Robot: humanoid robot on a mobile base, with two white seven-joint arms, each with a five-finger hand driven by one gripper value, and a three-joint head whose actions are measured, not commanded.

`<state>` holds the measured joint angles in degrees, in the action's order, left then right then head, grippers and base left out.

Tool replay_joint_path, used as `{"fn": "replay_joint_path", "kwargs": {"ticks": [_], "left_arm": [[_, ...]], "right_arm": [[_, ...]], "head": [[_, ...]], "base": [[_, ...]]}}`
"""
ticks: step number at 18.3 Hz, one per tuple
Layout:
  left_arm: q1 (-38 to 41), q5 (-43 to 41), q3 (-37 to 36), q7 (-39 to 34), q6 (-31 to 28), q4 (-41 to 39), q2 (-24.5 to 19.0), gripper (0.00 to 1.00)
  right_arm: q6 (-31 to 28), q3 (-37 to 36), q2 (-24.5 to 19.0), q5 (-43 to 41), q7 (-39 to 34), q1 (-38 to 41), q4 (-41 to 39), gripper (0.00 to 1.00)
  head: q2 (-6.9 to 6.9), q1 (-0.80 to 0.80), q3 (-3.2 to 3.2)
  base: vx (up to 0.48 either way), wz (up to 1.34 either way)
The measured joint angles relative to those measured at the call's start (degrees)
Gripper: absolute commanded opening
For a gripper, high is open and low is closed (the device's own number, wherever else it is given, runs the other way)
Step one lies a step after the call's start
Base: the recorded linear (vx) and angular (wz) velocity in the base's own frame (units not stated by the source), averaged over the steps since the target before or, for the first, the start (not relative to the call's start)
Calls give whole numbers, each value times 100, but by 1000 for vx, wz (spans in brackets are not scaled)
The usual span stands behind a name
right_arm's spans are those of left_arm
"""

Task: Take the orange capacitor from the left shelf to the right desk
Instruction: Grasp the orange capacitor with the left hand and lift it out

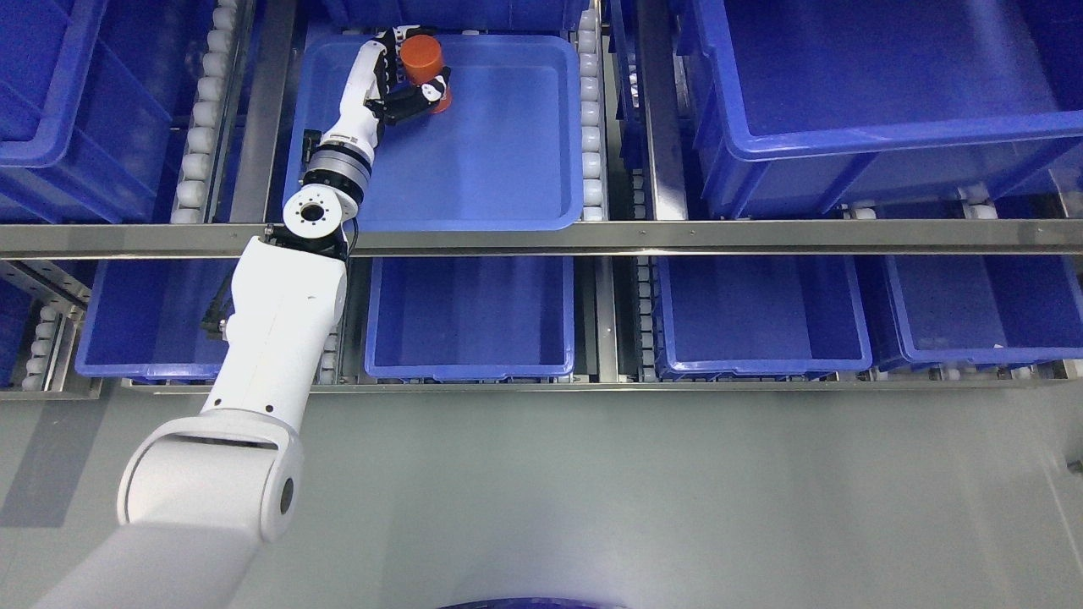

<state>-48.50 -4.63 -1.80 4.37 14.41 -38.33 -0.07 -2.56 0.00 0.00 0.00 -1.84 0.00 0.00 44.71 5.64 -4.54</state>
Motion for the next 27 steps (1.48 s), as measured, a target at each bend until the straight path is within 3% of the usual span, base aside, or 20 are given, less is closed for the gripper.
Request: {"fn": "replay_joint_path", "kwargs": {"ticks": [6, 14, 22, 27], "left_arm": [[87, 147, 153, 147, 596, 47, 2, 0], [261, 790, 288, 233, 412, -619, 5, 0], [1321, 1560, 236, 426, 169, -2353, 7, 1], [1844, 1697, 212, 788, 334, -3418, 7, 1]], "right_arm": [[5, 0, 0, 0, 0, 0, 0, 100], [6, 0, 0, 0, -2, 0, 0, 100], [36, 0, 0, 0, -4, -1, 0, 100], [11, 0, 0, 0, -4, 0, 0, 100]], "head": [[0, 0, 0], [0, 0, 0], [0, 0, 0], [0, 0, 0]], "base": [[0, 0], [0, 0], [0, 0], [0, 0]]}}
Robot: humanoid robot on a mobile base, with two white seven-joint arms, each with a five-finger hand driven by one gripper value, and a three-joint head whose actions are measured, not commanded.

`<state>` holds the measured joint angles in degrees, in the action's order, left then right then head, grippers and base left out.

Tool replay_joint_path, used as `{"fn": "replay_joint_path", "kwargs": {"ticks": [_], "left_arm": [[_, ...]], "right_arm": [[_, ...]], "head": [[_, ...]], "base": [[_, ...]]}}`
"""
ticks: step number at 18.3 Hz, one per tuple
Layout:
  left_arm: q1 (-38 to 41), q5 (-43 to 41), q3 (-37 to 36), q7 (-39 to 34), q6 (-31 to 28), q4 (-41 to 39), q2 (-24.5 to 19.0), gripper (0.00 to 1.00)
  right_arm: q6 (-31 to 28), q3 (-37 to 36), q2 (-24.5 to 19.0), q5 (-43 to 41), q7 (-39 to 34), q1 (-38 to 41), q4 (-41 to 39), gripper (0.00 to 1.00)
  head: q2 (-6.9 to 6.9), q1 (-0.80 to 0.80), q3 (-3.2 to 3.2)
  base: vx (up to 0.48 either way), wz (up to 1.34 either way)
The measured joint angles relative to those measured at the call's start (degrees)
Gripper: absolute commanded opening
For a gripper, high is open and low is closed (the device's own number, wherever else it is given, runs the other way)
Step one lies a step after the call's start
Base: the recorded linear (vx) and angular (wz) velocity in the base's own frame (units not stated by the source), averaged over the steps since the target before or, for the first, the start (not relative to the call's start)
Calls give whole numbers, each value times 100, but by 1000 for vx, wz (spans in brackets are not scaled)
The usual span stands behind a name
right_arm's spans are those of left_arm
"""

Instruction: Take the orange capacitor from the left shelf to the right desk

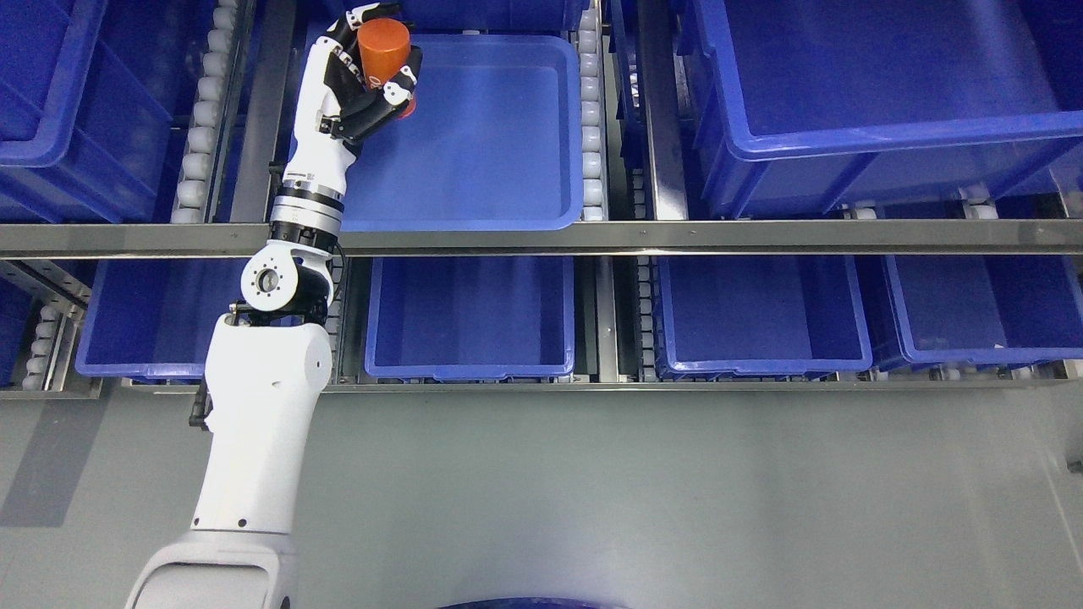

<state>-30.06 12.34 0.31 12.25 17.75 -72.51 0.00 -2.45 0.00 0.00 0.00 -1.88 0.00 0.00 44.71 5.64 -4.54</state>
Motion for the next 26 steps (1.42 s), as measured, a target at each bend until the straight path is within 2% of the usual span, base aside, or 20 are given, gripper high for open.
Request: {"fn": "replay_joint_path", "kwargs": {"ticks": [10, 26], "left_arm": [[397, 58, 7, 86, 287, -1226, 0, 1], [508, 68, 153, 77, 328, -1890, 1, 1]], "right_arm": [[-6, 0, 0, 0, 0, 0, 0, 100], [-7, 0, 0, 0, 0, 0, 0, 100]], "head": [[0, 0, 0], [0, 0, 0]], "base": [[0, 0], [0, 0]]}}
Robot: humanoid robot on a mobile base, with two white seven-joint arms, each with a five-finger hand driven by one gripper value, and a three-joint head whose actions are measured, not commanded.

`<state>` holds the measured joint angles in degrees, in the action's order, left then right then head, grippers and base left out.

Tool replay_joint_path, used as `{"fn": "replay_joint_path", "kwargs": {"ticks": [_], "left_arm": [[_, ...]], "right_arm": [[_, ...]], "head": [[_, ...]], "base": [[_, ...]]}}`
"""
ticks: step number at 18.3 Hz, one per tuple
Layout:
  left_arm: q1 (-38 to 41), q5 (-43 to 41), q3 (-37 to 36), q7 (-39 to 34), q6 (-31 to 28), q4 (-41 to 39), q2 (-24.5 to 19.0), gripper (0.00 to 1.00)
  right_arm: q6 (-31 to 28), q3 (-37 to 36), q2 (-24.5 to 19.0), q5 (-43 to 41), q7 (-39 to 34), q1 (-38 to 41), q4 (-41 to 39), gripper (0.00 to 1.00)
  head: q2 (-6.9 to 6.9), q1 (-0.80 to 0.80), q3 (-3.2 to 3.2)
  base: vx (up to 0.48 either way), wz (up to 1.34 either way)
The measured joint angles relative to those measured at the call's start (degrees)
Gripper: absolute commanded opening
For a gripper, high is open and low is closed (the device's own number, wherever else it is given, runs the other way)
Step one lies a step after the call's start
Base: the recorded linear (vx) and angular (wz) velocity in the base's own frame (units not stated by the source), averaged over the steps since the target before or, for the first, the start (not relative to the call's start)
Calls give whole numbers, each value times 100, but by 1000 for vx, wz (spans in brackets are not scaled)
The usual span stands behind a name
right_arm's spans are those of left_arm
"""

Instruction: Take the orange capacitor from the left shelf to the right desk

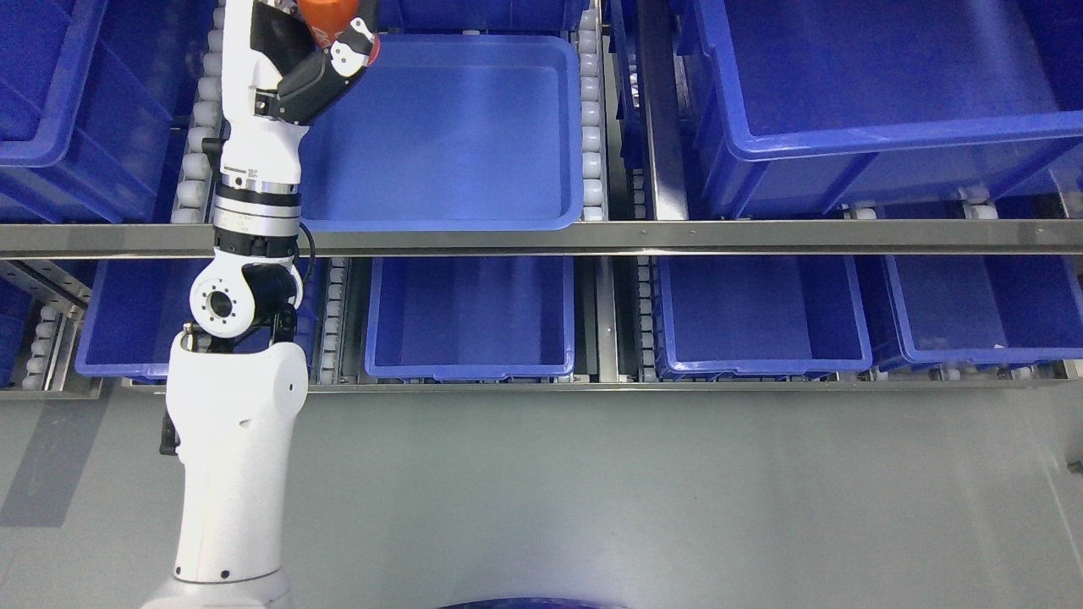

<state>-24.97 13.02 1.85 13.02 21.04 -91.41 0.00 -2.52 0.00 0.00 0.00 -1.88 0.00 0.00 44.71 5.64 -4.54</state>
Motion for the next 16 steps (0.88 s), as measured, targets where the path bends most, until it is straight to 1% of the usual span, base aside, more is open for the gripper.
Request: {"fn": "replay_joint_path", "kwargs": {"ticks": [16], "left_arm": [[-60, -1, 28, -1, -46, -125, 0, 1]], "right_arm": [[-19, 0, 0, 0, 0, 0, 0, 100]], "head": [[0, 0, 0]], "base": [[0, 0]]}}
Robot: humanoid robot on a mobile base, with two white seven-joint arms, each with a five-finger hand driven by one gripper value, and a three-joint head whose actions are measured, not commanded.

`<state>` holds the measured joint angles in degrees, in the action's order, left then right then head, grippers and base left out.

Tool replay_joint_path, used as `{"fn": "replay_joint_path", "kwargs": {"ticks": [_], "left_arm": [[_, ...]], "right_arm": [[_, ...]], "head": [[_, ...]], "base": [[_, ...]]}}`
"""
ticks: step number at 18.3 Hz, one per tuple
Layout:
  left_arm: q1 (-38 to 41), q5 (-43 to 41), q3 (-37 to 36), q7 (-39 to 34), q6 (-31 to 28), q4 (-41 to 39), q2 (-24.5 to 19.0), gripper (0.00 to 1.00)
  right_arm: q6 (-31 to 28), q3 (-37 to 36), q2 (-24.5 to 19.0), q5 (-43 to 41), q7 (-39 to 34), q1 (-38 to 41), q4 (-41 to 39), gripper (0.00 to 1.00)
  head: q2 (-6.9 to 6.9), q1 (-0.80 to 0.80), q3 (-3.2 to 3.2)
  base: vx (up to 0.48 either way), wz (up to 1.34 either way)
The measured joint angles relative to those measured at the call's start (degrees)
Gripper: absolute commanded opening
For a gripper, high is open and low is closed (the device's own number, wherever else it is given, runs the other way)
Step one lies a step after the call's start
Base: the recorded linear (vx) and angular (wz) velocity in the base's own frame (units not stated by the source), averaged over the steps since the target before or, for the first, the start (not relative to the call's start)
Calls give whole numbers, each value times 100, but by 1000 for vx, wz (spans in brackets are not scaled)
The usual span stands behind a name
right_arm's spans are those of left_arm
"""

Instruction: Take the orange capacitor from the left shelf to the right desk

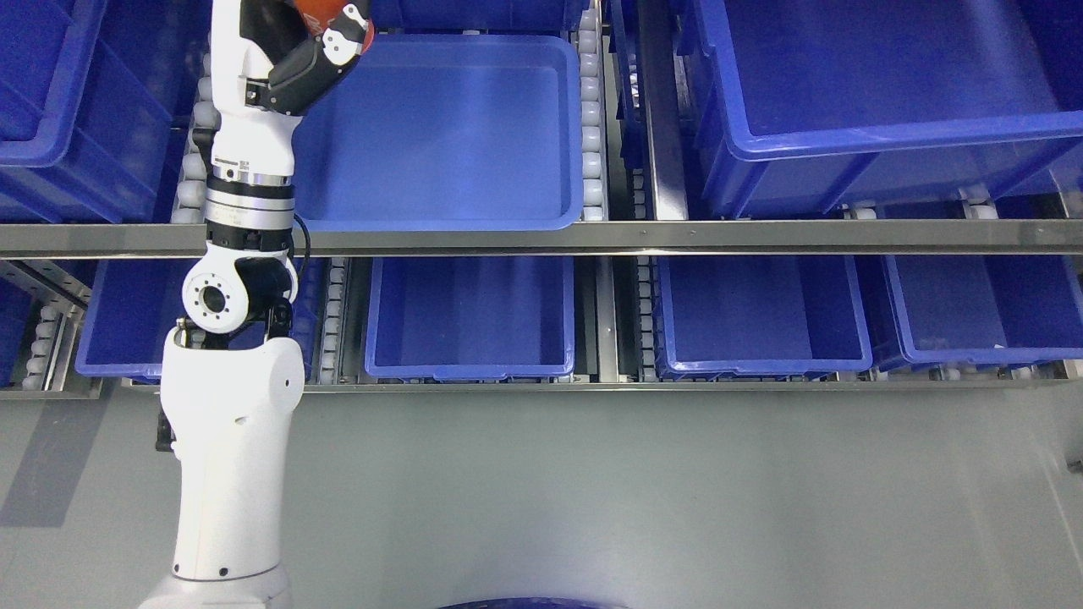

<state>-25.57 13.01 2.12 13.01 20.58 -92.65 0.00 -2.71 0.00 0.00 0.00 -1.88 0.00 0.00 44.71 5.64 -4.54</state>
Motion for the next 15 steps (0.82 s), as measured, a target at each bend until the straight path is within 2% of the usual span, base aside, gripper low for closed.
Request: {"fn": "replay_joint_path", "kwargs": {"ticks": [15], "left_arm": [[-38, 0, 6, -4, -18, -25, 0, 1]], "right_arm": [[22, 0, 0, 0, -2, -2, 0, 100]], "head": [[0, 0, 0]], "base": [[-1, -9]]}}
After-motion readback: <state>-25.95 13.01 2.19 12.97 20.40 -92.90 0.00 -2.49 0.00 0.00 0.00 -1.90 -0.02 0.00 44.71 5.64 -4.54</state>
